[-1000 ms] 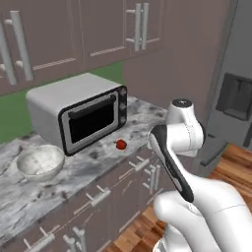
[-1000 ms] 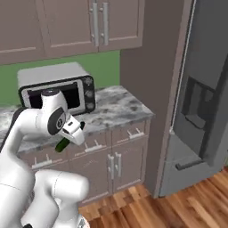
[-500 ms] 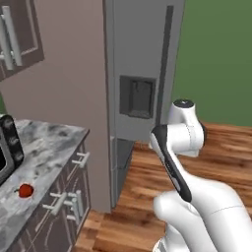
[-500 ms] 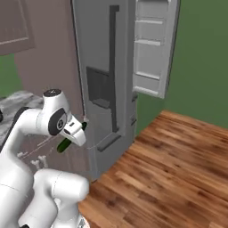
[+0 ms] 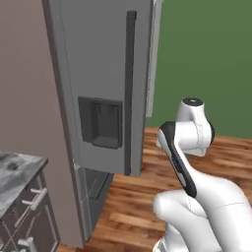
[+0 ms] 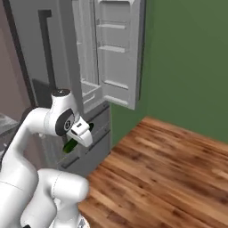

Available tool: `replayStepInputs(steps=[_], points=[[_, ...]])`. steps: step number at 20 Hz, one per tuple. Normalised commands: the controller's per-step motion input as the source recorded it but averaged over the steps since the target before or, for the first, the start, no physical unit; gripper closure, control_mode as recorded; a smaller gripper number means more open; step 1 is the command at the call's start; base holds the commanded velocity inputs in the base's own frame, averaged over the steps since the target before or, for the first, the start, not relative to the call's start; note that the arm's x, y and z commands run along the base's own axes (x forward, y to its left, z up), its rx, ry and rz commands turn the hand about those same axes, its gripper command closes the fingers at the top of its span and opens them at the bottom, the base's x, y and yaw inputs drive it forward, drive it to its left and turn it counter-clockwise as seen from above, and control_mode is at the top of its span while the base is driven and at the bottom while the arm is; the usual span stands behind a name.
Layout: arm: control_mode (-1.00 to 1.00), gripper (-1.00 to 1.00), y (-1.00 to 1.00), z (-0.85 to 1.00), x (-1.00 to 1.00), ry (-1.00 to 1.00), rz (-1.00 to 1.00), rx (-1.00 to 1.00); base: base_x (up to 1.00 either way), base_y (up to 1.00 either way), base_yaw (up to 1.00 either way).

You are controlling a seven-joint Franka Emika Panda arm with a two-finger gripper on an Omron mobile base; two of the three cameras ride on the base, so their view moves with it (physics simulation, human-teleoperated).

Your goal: Place the bell pepper and cucumber inside the fridge drawer. Close the drawer after placing the vegetables.

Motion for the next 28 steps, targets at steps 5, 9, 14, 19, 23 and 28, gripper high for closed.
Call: replayStepInputs(steps=[5, 9, 14, 19, 23, 28], points=[[1.00, 1.00, 0.00, 0.00, 0.00, 0.00, 0.00, 0.00, 0.94, -0.70, 0.47], [1.00, 1.00, 0.00, 0.00, 0.00, 0.00, 0.00, 0.00, 0.64, -0.77, 0.51], [1.00, 1.00, 0.00, 0.00, 0.00, 0.00, 0.00, 0.00, 0.61, -0.69, 0.55], [1.00, 1.00, 0.00, 0.00, 0.00, 0.00, 0.00, 0.00, 0.54, -0.36, 0.61], [1.00, 1.00, 0.00, 0.00, 0.00, 0.00, 0.00, 0.00, 0.43, -0.36, 0.62], [1.00, 1.00, 0.00, 0.00, 0.00, 0.00, 0.00, 0.00, 0.57, -0.29, 0.62]])
